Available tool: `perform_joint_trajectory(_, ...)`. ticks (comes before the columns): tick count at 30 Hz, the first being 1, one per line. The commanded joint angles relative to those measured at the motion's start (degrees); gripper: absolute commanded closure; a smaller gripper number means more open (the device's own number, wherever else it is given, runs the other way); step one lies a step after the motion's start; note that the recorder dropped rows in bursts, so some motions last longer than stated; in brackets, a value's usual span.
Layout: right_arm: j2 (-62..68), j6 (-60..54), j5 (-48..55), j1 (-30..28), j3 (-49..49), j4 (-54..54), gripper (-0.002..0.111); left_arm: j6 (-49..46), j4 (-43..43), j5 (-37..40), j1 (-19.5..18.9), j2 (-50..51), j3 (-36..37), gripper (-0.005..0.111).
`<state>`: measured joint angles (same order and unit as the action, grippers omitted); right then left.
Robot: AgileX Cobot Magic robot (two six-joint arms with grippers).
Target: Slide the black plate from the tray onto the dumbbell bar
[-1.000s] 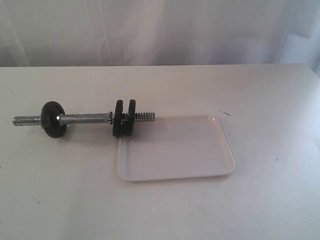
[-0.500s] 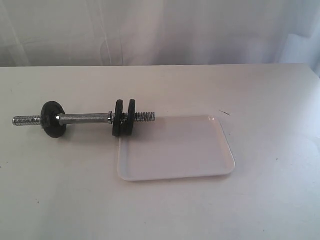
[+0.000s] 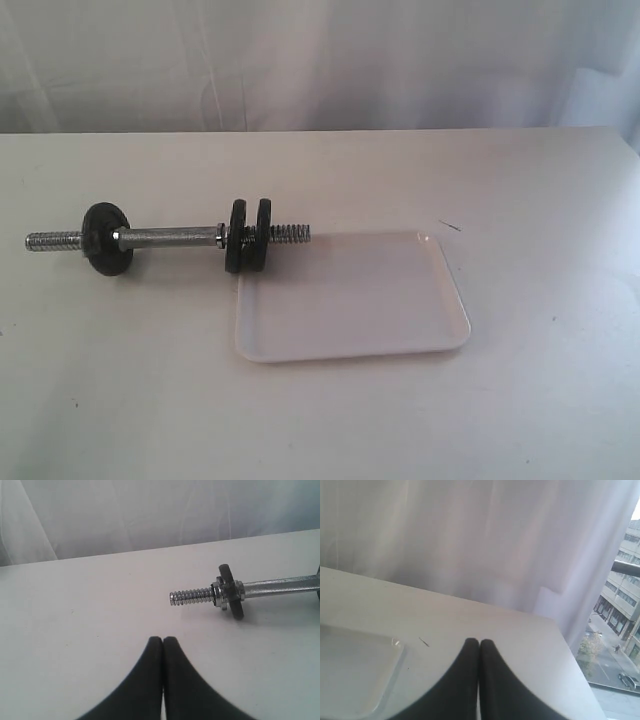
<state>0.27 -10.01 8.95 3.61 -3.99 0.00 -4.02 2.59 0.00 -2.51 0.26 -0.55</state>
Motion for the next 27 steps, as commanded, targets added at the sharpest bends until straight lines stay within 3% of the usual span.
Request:
perform_joint_trajectory(1, -0.27, 0.00, -7.05, -0.23, 3.99, 0.00, 0.108, -0.88, 0.12, 0.00, 0.12, -0.26, 0.55, 0.107)
perform_joint_trajectory(10, -0.27, 4.90, 1.39, -0.23, 3.99, 0.55, 0.108, -0.71, 0.12, 4.52, 0.12, -0.26, 0.55, 0.107)
perform_joint_trajectory(27, -0.27, 7.33, 1.20, -0.23, 3.99, 0.00, 0.108, -0.71, 0.12, 5.64, 0.12, -0.26, 0.55, 0.107)
